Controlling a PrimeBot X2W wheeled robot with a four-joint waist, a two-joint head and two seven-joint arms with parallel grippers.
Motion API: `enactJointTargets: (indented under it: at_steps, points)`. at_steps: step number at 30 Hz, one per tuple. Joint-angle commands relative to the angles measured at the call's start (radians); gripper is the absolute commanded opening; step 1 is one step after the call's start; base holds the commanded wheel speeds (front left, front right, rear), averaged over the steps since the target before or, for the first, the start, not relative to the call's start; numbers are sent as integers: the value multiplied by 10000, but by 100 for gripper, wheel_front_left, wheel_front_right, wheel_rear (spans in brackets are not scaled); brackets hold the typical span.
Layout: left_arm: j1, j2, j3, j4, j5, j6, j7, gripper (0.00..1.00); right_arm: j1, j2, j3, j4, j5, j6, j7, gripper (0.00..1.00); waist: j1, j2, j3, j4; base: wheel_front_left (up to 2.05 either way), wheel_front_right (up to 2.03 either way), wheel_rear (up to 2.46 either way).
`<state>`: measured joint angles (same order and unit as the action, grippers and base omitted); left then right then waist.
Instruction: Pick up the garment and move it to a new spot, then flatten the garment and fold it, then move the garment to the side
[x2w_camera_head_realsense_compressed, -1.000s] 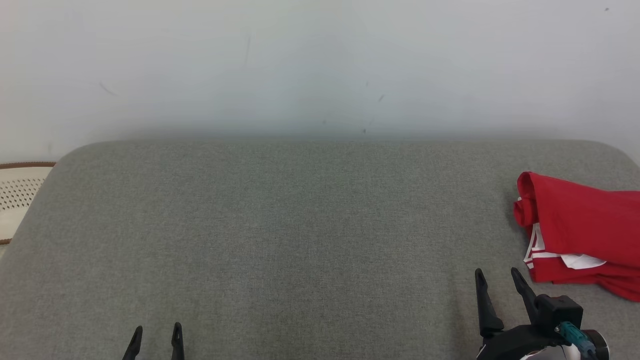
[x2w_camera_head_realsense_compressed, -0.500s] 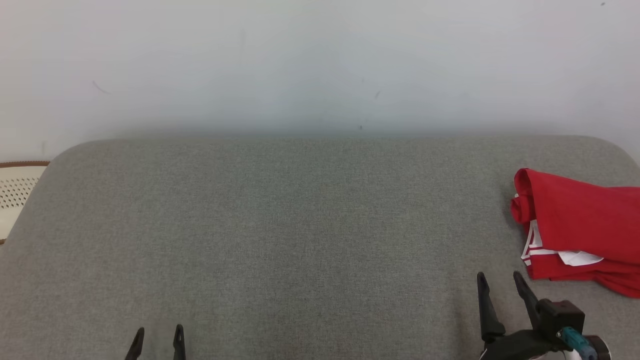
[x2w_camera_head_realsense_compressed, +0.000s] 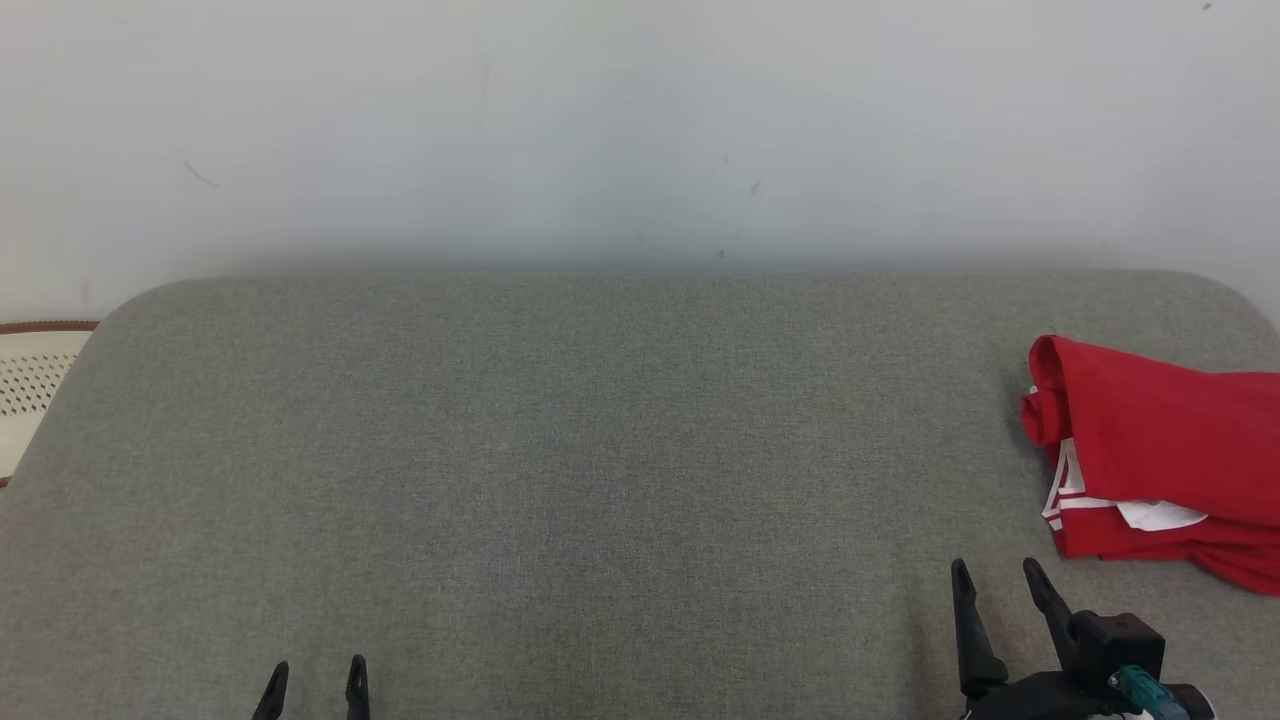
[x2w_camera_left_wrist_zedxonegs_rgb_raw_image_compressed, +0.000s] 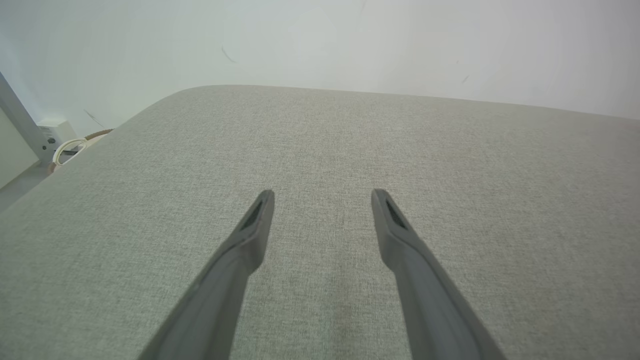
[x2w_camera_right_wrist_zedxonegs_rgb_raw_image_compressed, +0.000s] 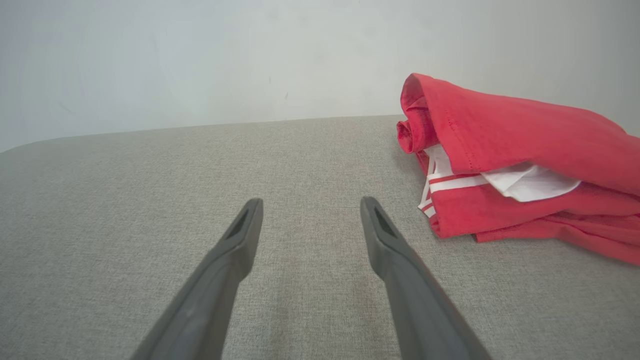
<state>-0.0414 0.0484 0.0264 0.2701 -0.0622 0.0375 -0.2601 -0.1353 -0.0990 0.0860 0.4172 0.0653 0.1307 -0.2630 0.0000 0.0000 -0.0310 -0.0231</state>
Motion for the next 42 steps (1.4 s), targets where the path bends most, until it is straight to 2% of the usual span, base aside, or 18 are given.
enactJointTargets:
  at_steps: [1,30,34,35,42]
  points:
    - [-196,22,68,-143,11,-10,-24,100,-272,-4,30,-116,7,0,-7,100,0,0,3,0,0,0,0]
    - [-345,27,189,-174,-173,-227,-37,100,-326,-48,181,-92,126,-1,-8,100,0,0,35,64,0,0,0]
    - [-318,27,226,-137,-367,-357,-39,100,-268,10,197,-120,127,-1,-9,100,0,0,53,57,0,0,0]
    - [-157,4,196,-22,-262,-350,2,0,-106,8,175,17,58,0,-2,0,1,0,51,58,0,0,0]
    - [-103,-51,313,391,-715,-404,246,0,101,37,26,335,546,0,196,0,2,0,58,63,0,0,0]
